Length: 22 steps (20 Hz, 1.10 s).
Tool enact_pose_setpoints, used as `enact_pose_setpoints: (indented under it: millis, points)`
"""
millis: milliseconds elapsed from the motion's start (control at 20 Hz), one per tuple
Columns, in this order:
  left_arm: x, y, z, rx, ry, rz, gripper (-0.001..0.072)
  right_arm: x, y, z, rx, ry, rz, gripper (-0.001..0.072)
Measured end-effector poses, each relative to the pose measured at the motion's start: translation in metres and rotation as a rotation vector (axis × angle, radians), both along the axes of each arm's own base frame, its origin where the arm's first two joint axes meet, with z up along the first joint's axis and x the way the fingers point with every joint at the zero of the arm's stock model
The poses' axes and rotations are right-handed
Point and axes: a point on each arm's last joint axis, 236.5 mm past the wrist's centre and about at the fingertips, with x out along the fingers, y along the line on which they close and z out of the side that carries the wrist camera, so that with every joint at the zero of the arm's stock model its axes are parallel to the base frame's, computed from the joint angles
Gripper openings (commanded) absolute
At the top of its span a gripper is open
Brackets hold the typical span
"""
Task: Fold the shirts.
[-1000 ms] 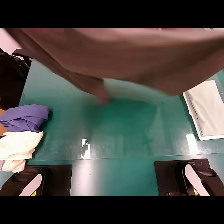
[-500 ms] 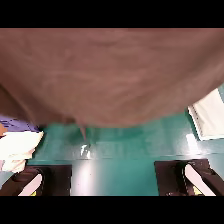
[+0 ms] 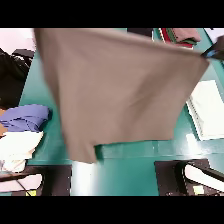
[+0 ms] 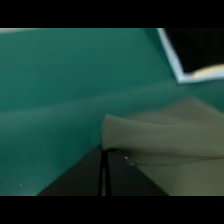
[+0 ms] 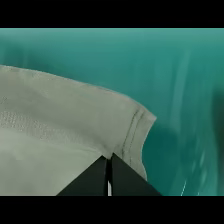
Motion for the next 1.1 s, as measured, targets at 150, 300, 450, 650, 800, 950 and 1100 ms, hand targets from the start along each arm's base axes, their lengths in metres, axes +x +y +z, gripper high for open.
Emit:
enact_pose_setpoints:
  millis: [150, 300, 450, 650, 800, 950, 1100]
  points:
    - [0.036, -0.006, -0.09, -0.015, 0.179, -0.013, 0.0028, 0.031, 0.01, -0.066, 0.023, 0.101, 0.01, 0.0015]
    - [0.045, -0.009, -0.137, -0.018, 0.279, -0.025, 0.0548, 0.052, 0.022, -0.106, 0.032, 0.14, 0.02, 0.0453]
    - [0.043, -0.006, -0.155, -0.024, 0.34, -0.027, 0.0482, 0.059, 0.024, -0.119, 0.031, 0.147, 0.018, 0.045]
    - [0.019, 0.018, -0.169, -0.041, 0.477, -0.006, 0.0482, 0.04, 0.004, -0.11, 0.021, 0.133, -0.013, 0.0434]
    - [-0.01, 0.039, -0.176, -0.054, 0.56, 0.024, 0.0483, -0.006, -0.022, -0.124, 0.024, 0.184, -0.069, 0.0434]
    - [-0.048, 0.046, -0.188, -0.059, 0.629, 0.038, 0.0482, -0.061, -0.045, -0.16, 0.056, 0.282, -0.151, 0.0435]
    - [-0.092, 0.048, -0.21, -0.061, 0.687, 0.053, 0.0483, -0.111, -0.055, -0.203, 0.114, 0.396, -0.226, 0.0435]
